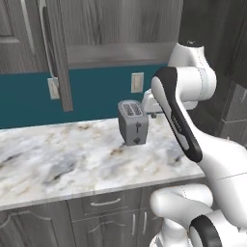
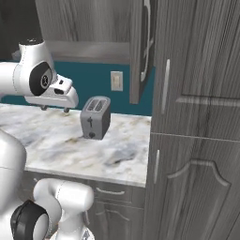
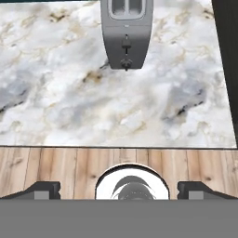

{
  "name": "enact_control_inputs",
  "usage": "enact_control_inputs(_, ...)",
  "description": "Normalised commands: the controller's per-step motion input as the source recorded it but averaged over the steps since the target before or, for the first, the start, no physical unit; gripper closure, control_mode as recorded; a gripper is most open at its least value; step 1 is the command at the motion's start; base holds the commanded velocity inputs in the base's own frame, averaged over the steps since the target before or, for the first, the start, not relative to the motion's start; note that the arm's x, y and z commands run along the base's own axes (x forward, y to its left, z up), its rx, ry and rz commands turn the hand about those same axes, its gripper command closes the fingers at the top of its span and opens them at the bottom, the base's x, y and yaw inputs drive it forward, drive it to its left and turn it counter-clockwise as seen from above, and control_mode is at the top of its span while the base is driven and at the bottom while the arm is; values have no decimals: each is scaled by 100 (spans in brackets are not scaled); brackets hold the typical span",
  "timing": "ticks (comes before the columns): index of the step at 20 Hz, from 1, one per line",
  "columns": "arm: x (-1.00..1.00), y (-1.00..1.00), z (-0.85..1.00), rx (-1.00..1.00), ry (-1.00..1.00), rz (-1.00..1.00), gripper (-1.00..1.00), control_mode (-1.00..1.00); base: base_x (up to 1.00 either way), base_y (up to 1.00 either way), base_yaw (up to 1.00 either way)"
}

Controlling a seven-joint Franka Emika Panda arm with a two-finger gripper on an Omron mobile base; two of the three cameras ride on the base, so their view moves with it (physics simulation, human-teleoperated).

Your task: Open the cabinet and move the ladle to the pot. Then close the cabinet.

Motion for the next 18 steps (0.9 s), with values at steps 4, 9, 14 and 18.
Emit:
enact_control_inputs(4, 0, 0, 0, 0, 0, 0, -100, 100, 42, 0, -10)
enact_control_inputs(9, 9, 0, 2, 8, 1, -6, -100, -100, 7, 0, -2)
enact_control_inputs(14, -45, -10, 29, 11, -13, -3, -100, -100, 0, 0, 0)
enact_control_inputs(18, -72, -4, 42, 4, -30, -6, -100, -100, 0, 0, 0)
